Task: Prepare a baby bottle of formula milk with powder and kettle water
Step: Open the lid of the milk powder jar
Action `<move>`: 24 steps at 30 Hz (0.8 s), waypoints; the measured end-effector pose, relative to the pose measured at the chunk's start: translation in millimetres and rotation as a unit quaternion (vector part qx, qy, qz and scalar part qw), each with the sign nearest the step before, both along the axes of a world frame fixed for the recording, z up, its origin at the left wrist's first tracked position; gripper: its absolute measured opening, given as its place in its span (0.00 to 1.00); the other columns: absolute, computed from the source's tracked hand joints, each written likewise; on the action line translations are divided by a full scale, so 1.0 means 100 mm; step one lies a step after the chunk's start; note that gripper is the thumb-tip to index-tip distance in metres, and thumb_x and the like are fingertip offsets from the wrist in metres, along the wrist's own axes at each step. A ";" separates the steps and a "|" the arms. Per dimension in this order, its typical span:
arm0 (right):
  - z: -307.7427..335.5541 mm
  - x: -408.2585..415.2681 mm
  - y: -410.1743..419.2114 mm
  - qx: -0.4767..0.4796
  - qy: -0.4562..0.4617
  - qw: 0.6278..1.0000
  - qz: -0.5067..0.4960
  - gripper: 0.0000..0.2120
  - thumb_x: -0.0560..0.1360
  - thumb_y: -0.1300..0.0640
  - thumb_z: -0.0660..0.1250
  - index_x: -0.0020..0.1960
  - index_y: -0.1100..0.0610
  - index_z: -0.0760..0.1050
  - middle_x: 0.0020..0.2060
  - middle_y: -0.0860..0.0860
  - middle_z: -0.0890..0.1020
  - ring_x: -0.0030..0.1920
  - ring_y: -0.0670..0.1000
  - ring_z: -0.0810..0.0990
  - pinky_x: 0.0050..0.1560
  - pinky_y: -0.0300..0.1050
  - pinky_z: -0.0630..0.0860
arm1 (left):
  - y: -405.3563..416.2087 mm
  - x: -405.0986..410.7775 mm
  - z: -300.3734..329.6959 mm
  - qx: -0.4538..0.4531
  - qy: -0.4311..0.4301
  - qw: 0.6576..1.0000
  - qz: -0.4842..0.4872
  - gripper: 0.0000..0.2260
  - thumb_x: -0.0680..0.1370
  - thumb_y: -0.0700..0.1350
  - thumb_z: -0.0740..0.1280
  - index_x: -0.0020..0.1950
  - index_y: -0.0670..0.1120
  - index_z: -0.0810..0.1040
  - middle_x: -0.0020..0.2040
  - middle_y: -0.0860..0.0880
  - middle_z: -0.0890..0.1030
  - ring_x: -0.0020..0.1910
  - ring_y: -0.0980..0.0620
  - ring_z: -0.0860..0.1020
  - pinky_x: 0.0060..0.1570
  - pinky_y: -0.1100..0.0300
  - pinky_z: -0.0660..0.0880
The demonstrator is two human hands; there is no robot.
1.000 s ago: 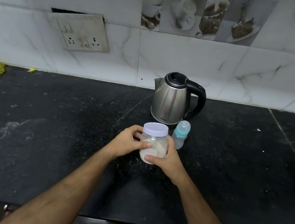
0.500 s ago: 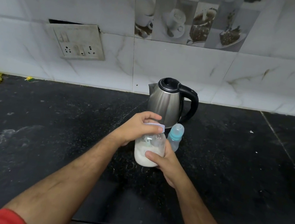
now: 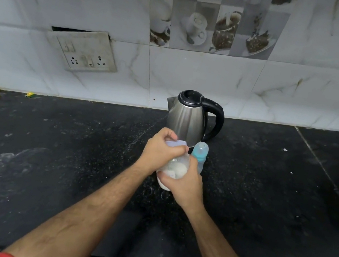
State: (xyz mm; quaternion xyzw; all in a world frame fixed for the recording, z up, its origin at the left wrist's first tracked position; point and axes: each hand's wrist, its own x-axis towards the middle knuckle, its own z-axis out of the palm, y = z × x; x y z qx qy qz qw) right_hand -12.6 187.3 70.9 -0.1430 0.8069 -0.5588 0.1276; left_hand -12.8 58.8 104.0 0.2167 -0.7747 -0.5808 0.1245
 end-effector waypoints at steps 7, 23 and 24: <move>-0.06 -0.09 0.07 -0.049 -0.061 0.992 0.101 0.39 0.65 0.49 0.80 0.71 0.47 0.64 0.61 0.43 0.78 0.61 0.42 0.78 0.60 0.42 0.76 | -0.12 0.13 0.07 0.043 0.003 0.996 -0.083 0.28 0.68 0.56 0.77 0.64 0.51 0.72 0.58 0.49 0.80 0.55 0.54 0.81 0.53 0.59 0.80; -0.23 -0.16 0.17 -0.019 -0.077 0.991 0.110 0.39 0.58 0.44 0.80 0.65 0.45 0.69 0.58 0.44 0.80 0.59 0.44 0.80 0.61 0.51 0.78 | -0.21 0.25 -0.10 0.101 -0.004 0.986 -0.135 0.41 0.62 0.55 0.79 0.72 0.57 0.66 0.67 0.51 0.76 0.65 0.54 0.77 0.64 0.54 0.76; -0.23 -0.16 0.17 -0.018 -0.075 0.992 0.103 0.39 0.58 0.44 0.80 0.65 0.45 0.69 0.58 0.44 0.80 0.59 0.44 0.80 0.61 0.50 0.78 | -0.19 0.25 -0.10 0.093 -0.005 0.986 -0.136 0.42 0.63 0.56 0.79 0.73 0.58 0.65 0.68 0.52 0.76 0.66 0.54 0.76 0.64 0.54 0.76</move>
